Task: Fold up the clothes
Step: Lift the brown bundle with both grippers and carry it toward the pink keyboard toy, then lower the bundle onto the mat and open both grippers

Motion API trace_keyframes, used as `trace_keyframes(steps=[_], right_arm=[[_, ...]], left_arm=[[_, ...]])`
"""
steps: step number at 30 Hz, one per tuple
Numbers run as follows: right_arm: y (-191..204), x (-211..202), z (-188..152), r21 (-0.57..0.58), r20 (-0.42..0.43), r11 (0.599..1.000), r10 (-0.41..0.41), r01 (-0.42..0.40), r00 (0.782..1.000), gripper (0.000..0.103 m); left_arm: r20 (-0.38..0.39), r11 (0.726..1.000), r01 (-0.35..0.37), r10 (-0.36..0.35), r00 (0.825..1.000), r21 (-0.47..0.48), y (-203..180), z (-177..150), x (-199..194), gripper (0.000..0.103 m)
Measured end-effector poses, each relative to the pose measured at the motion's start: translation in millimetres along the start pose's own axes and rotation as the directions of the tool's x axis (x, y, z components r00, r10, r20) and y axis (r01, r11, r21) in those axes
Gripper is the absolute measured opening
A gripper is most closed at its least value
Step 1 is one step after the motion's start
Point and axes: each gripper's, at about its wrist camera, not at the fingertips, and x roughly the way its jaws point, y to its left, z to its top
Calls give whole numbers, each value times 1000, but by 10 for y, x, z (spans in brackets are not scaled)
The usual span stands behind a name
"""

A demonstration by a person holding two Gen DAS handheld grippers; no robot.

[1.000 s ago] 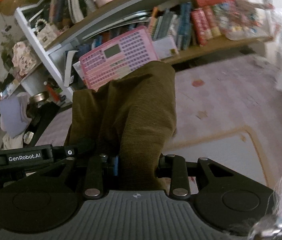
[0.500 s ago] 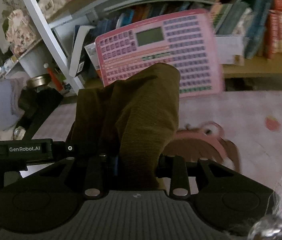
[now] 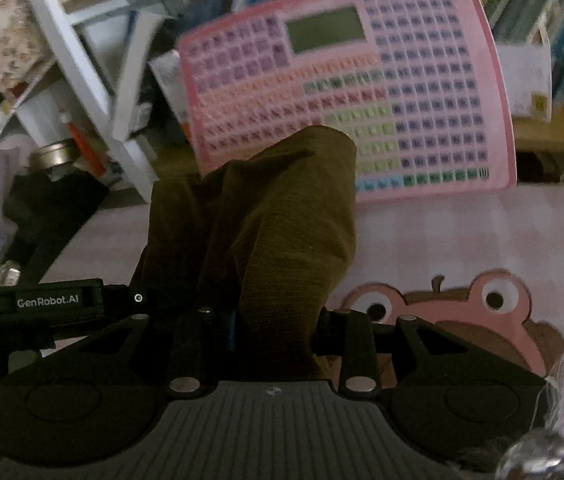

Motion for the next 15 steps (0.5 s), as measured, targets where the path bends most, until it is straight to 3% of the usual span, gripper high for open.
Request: trace_keyframes(steps=[5, 8, 10, 15], right_arm=[[-105, 117, -9, 49, -9, 998, -28, 29, 1000, 32], [-168, 187, -15, 79, -15, 996, -45, 46, 999, 37], [-210, 234, -19, 98, -19, 994, -56, 57, 998, 63], [-144, -19, -176, 88, -8, 993, -76, 76, 997, 72]], left_arm=[[20, 999, -1, 2, 1000, -38, -1, 1, 29, 34], [30, 999, -33, 34, 999, -34, -68, -33, -44, 42], [37, 998, -54, 55, 998, -32, -112, -55, -92, 52], [54, 994, -106, 107, 993, -26, -222, -112, -213, 58]])
